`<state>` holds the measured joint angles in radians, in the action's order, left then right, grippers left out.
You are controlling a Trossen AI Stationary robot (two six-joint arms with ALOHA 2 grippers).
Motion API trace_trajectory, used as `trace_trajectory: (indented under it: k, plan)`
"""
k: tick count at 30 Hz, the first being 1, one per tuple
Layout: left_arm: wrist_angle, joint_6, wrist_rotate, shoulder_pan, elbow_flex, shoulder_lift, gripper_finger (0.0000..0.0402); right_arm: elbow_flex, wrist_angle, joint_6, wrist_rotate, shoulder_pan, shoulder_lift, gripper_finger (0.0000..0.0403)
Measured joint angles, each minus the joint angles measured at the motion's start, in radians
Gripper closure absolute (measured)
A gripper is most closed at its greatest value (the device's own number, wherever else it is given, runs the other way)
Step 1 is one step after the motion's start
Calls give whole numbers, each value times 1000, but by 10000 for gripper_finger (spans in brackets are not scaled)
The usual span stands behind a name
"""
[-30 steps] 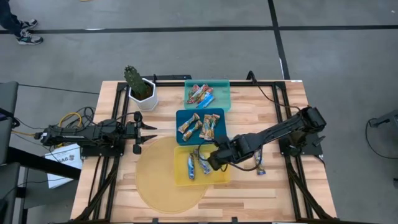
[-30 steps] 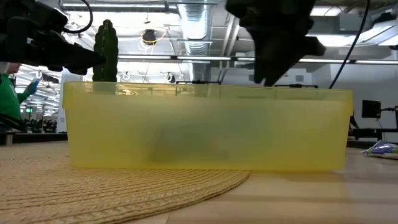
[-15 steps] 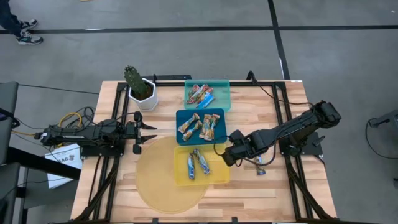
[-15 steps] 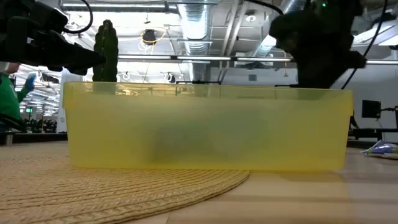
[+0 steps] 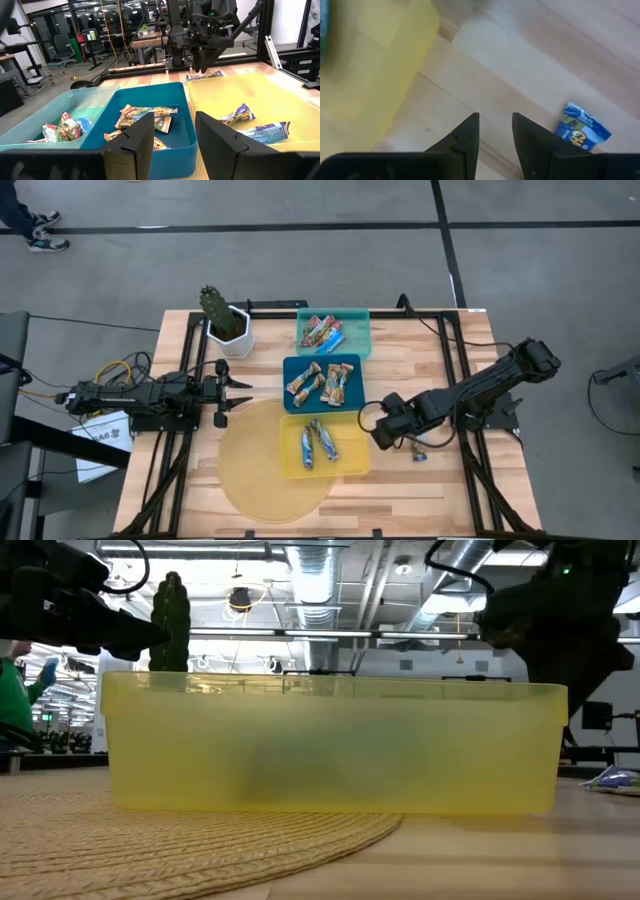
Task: Pick and place Granola Bars by type
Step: Put the blue granola bar into the yellow bin
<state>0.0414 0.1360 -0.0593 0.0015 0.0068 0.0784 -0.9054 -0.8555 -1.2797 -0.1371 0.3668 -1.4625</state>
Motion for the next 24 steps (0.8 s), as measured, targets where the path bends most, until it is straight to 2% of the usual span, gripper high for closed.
trace_trajectory:
  k: [8, 20, 24]
  plan:
    - [0, -2, 0, 0, 0, 0, 264, 0, -121, 5, -45, 13, 64, 283]
    - [0, -2, 0, 0, 0, 0, 264, 3, -231, -17, -48, 13, 71, 175]
    - [0, 0, 0, 0, 0, 0, 264, 66, -184, -57, -37, 12, 71, 157]
